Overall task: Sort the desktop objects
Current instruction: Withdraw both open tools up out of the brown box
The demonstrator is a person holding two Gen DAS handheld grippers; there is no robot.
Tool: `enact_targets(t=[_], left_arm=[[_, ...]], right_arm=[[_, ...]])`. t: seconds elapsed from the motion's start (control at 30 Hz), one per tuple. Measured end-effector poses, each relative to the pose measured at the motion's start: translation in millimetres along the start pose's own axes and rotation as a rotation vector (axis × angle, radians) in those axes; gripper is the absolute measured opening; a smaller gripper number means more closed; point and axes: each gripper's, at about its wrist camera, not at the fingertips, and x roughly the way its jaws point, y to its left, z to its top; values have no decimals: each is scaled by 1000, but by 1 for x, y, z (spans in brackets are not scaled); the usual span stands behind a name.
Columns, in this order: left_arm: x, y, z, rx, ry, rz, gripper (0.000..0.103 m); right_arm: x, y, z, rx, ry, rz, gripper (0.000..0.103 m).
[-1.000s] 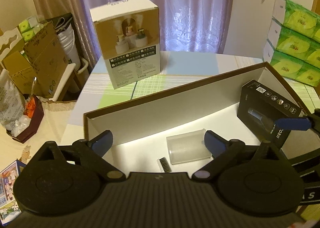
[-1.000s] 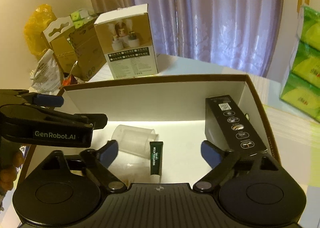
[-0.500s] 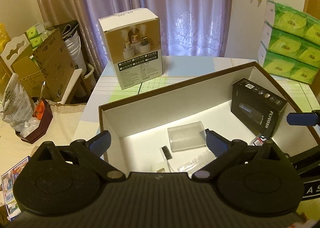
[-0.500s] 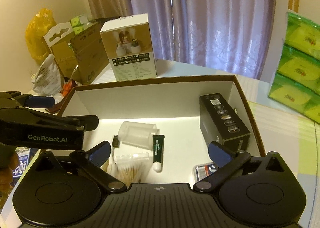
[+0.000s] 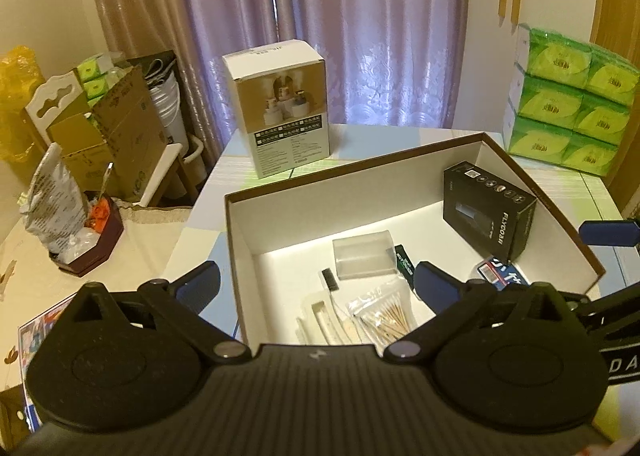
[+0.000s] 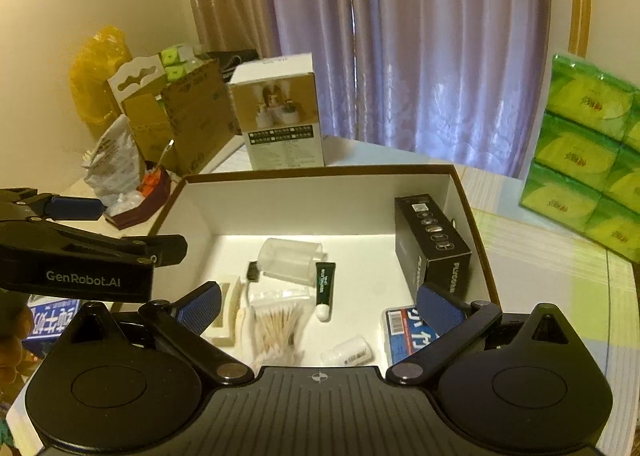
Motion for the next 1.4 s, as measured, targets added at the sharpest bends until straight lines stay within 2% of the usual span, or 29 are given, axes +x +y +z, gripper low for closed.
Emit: enact_targets(t=[0.73, 1.07, 1.4], left_arm=[[-107, -25, -70, -84, -23, 28, 102], [-138, -40, -105, -109, 7, 15, 102], [-158, -62, -129, -77, 23, 11, 102]], right_arm=[[-95, 6, -60, -16, -40, 70, 101], [-128, 5, -92, -17, -30, 86, 101], [-148, 4, -119, -23, -8, 87, 101]])
